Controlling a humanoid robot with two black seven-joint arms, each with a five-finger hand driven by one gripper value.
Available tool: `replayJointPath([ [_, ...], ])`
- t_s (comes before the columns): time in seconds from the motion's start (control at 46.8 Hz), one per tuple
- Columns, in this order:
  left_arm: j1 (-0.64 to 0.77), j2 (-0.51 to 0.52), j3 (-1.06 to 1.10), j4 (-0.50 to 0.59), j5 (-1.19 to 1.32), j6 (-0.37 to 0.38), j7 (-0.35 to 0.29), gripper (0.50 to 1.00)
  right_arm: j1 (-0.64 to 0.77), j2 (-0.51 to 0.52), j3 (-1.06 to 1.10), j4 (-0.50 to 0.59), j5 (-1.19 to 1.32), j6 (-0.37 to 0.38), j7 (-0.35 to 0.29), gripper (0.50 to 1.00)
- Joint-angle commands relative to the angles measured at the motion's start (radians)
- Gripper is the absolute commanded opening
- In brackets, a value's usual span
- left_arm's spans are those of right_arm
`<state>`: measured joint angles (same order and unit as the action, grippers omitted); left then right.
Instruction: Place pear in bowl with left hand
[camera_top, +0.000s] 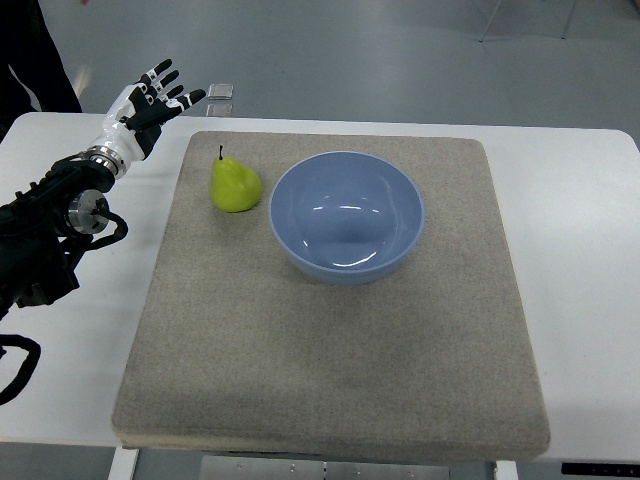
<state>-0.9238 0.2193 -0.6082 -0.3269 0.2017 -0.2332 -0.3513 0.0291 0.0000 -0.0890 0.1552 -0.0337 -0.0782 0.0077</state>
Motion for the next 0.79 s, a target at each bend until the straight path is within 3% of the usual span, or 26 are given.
replayJointPath([
  [0.0, 0.002, 0.0, -0.001, -0.001, -0.001, 0.0, 0.0, 0.99, 0.0, 0.0, 0.0, 0.001, 0.0, -0.002, 0.0, 0.924],
  [0.769, -0.009, -0.015, -0.002, -0.004, -0.001, 0.012, 0.002, 0.99, 0.0, 0.0, 0.0, 0.0, 0.0, 0.0, 0.0, 0.924],
])
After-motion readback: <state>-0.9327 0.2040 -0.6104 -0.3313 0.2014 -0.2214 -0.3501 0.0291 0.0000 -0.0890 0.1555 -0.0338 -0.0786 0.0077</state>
